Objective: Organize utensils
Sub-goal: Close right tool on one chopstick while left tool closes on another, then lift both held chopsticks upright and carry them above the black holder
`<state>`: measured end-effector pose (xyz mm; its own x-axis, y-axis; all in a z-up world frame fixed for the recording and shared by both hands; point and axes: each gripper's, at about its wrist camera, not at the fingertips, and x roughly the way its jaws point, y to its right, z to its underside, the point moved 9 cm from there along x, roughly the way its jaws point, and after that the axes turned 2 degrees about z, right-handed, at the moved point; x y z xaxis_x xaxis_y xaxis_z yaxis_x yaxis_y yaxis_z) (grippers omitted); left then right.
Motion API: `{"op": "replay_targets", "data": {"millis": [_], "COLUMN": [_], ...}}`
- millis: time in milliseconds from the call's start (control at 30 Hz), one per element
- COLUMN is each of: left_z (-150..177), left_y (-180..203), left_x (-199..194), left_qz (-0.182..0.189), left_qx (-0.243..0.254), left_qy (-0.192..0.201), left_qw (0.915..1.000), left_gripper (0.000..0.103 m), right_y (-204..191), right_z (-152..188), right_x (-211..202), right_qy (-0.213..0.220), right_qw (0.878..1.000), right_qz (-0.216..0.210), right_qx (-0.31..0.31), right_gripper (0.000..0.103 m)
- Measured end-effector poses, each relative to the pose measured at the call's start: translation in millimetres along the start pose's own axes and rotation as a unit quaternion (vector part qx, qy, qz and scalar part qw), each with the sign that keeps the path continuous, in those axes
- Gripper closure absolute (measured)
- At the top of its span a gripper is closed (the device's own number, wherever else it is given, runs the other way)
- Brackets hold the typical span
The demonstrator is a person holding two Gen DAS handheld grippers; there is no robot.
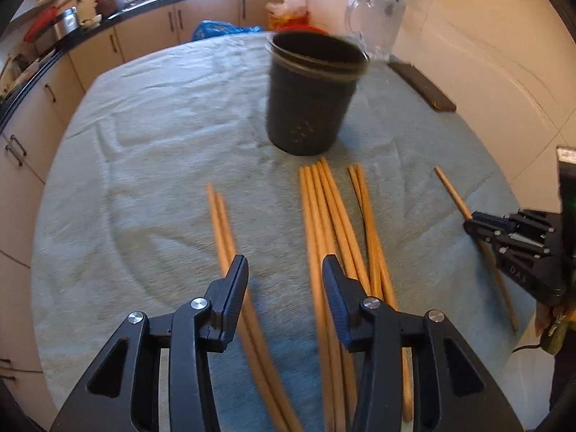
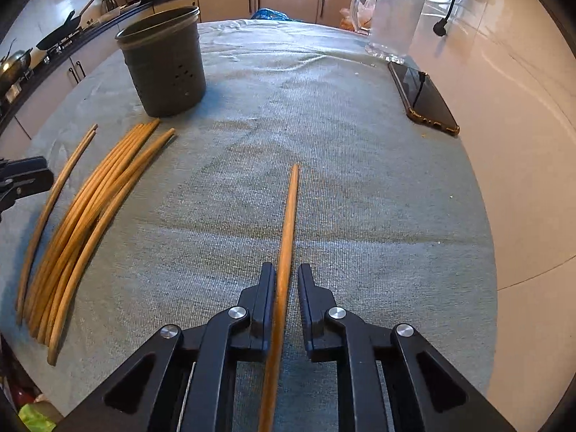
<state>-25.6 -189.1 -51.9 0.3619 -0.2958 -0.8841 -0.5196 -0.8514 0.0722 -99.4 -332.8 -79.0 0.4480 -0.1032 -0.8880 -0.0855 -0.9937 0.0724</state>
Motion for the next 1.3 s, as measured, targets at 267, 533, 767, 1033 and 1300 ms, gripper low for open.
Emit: {"op": "replay_targets", "data": {"millis": [267,533,767,1033,1300], "left_z": [8,6,8,-21,-11], "left_y": [10,17,8,7,-2], "left_x": [22,31,29,48,32], "left_qz": [-0.005,-0.029,-0.035,-0.042,-0.028], "left_qx": [0.007,0.024,-0.016,-0.003,-0.011], "left_qy": [-0.018,-0.038,-0.079,-0.097,-0.061], "left_qw": [0.9998,0.9986,0.9961,0.9944,0.9977], "left_gripper": [0.061,0.091,0.093,0.075,0.097], "right_y": [1,2,5,0,-13], "right_z": [2,0,-2,-29,-45], "right_x": [-1,1,4,23,27], "right_qy": [0.004,0.004,-0.064,-0.139,-0.140], "right_qw": [1.000,1.000,0.995,0.989,0.987], "right_qz": [-0.020,-0.022,-0.072,-0.034,-0.050], "right_qx": [0.015,0.020,0.009,-0.037,-0.062], "right_gripper": [0.089,0.089,0.092,0.087,0.096]}}
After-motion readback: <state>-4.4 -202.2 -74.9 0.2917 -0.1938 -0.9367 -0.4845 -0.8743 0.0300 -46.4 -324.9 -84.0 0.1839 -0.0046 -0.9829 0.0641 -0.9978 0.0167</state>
